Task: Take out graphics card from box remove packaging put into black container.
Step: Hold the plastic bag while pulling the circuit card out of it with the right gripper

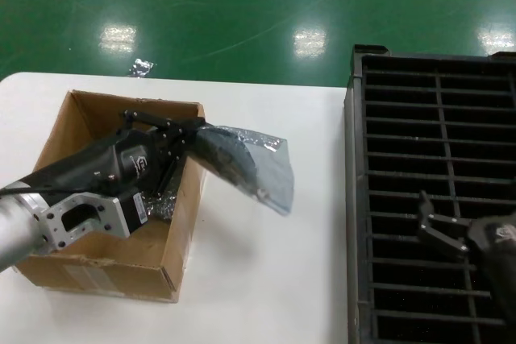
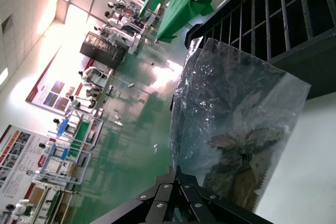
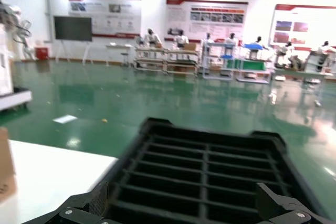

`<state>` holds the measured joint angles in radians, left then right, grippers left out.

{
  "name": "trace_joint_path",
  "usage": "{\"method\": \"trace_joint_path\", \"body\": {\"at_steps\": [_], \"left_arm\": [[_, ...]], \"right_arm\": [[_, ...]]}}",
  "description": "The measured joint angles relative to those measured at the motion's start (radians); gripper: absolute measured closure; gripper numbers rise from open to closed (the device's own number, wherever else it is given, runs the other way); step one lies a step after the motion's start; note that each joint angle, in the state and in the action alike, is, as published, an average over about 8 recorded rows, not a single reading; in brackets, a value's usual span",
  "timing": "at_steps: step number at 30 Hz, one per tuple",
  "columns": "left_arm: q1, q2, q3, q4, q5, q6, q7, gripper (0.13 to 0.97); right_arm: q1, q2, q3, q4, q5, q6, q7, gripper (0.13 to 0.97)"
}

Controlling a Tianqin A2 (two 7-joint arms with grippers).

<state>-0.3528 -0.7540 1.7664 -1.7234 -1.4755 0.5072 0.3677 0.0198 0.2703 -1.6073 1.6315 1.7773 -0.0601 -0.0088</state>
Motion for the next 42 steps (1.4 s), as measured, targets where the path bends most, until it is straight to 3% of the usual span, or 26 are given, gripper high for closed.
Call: {"method": "trace_joint_path", "body": {"at_steps": [11, 16, 25, 34, 42], "left_arm": [[0.000, 0.000, 0.000, 0.000, 0.000, 0.000, 0.000, 0.958], [0.000, 0.000, 0.000, 0.000, 0.000, 0.000, 0.000, 0.958], [0.000, 0.000, 0.000, 0.000, 0.000, 0.000, 0.000, 0.958], [0.000, 0.000, 0.000, 0.000, 0.000, 0.000, 0.000, 0.958], [0.000, 0.000, 0.000, 0.000, 0.000, 0.000, 0.000, 0.958]], "right_arm": [[0.033, -0.106, -0.074, 0.040, -0.031, -0.054, -0.093, 0.165], [0.038, -0.104, -0.131, 0.049, -0.068, -0.042, -0.108, 0.170], [0.028, -0.078, -0.229, 0.074, -0.144, 0.012, -0.109, 0.278], [0.011, -0.118, -0.238, 0.101, -0.318, -0.055, -0.050, 0.451], [-0.026, -0.166, -0.202, 0.146, -0.479, -0.153, 0.007, 0.670]]}}
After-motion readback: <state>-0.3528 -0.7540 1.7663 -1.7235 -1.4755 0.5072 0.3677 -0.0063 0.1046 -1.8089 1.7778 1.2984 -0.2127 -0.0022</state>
